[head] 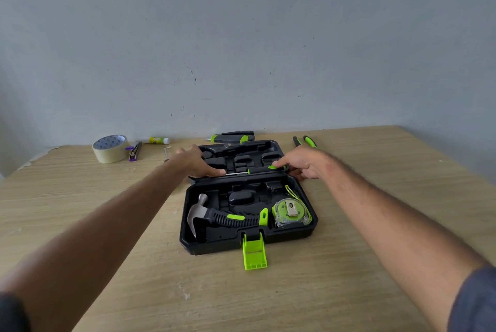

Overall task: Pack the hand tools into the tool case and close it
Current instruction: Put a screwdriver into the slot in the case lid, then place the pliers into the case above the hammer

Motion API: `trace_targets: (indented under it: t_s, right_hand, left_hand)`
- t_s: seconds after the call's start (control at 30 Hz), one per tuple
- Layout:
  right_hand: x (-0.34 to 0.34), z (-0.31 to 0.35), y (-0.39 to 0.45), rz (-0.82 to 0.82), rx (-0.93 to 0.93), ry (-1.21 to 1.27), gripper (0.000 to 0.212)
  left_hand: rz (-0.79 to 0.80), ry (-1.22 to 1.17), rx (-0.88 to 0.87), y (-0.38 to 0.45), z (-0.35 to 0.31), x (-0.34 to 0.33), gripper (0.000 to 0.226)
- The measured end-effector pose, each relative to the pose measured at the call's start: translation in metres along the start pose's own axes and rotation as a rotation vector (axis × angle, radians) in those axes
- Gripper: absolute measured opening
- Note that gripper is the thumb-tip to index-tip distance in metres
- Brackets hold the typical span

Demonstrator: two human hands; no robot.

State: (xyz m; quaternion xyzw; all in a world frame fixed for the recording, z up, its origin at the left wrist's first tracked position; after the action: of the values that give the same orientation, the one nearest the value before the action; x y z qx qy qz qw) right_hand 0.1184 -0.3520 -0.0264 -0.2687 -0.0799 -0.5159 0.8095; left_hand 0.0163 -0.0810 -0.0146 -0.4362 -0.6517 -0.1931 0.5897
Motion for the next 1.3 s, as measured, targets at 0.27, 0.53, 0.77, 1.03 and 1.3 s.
trace_targets:
  t_s: [0.27,0.53,0.77,1.03,1.3]
  right_hand:
    - [-0.002,-0.002,-0.006,-0.15,0.057,0.013,0.025]
    - [0.023,-0.005,-0.017,-0.568,0.326,-0.348,0.032]
    - [0.034,-0.033,0.005,-0.644,0.195,-0.661,0.046]
    - [0.047,-0.031,0.013,-0.627,0.089,-0.53,0.034]
    - [0.053,-0.015,0.015,-0.393,0.052,0.123,0.022]
  left_hand:
    - [-0.005,0.01,0.001,0.005,-0.001,-0.002,0.137]
    - [-0.151,-0.048,-0.154,-0.007,0.007,-0.007,0.119]
    - [-0.157,-0.017,-0.491,-0.019,0.003,-0.024,0.107]
    - [-0.164,-0.042,-0.503,-0.018,0.004,-0.026,0.1]
    - [-0.183,-0.055,-0.484,-0.022,0.001,-0.024,0.095]
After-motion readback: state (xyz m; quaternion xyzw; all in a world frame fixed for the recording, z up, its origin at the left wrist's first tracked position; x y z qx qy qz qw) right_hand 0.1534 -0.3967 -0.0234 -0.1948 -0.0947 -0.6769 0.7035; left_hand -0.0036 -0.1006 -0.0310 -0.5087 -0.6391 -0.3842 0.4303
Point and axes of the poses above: each hand's wrist, its own y-axis towards the middle knuckle, its own x-axis out of the back of the hand, z = x × y, the point moved 3 cm from there along y, towards the middle knuckle, and after that the axes turned 4 degrees about x, right-handed, at the moved point
